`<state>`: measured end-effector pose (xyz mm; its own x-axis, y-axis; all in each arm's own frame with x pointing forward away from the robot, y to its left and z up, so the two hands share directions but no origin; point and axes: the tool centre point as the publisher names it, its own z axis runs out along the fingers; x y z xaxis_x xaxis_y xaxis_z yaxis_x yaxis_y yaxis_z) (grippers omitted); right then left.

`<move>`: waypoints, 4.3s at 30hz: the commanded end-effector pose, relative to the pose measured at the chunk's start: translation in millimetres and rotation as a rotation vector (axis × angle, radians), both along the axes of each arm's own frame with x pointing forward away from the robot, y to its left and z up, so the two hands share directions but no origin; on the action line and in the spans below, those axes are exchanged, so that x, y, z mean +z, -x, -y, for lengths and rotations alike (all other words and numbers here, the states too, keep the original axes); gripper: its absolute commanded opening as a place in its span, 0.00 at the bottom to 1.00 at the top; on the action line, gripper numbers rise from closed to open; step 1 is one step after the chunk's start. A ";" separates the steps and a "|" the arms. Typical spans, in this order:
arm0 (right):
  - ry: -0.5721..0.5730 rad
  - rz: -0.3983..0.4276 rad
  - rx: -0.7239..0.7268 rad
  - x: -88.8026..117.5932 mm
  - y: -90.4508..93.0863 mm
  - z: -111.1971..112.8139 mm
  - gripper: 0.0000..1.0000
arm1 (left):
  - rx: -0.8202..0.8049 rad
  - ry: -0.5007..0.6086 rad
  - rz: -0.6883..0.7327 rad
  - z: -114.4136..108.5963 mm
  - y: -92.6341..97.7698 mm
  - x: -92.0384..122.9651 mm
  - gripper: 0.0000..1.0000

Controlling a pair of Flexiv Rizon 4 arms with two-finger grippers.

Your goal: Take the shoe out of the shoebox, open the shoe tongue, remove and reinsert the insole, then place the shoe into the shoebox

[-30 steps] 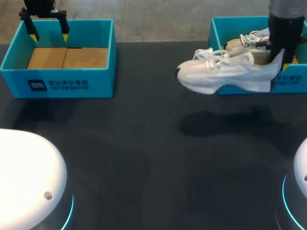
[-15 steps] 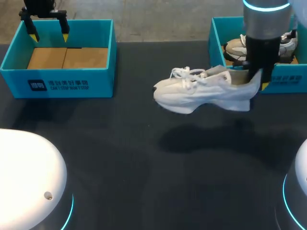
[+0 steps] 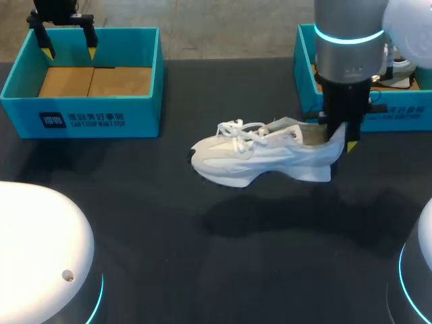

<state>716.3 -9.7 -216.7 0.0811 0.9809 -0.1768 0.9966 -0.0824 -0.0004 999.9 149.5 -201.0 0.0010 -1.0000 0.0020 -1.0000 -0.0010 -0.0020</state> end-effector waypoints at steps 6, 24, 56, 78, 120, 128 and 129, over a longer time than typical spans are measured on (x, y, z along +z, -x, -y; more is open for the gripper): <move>0.004 -0.006 0.016 -11.5 8.9 -14.5 0.00 | 0.000 -0.001 -0.001 -0.1 0.1 0.4 1.00; 0.031 0.002 0.080 -85.9 5.1 -39.3 0.00 | 0.000 -0.001 -0.001 -0.1 0.1 0.4 1.00; 0.119 0.026 0.013 -181.1 -10.5 -42.4 0.00 | 0.000 -0.001 -0.001 -0.1 0.1 0.4 1.00; 0.047 0.086 0.122 -99.2 6.1 -36.9 1.00 | 0.000 -0.001 -0.001 -0.1 0.1 0.4 1.00; -0.029 0.144 1.623 -39.9 13.3 -89.7 1.00 | 0.000 -0.001 -0.001 -0.1 0.1 0.4 1.00; -0.029 0.144 1.623 -39.9 13.3 -89.7 1.00 | 0.000 -0.001 -0.001 -0.1 0.1 0.4 1.00; -0.029 0.144 1.623 -39.9 13.3 -89.7 1.00 | 0.000 -0.001 -0.001 -0.1 0.1 0.4 1.00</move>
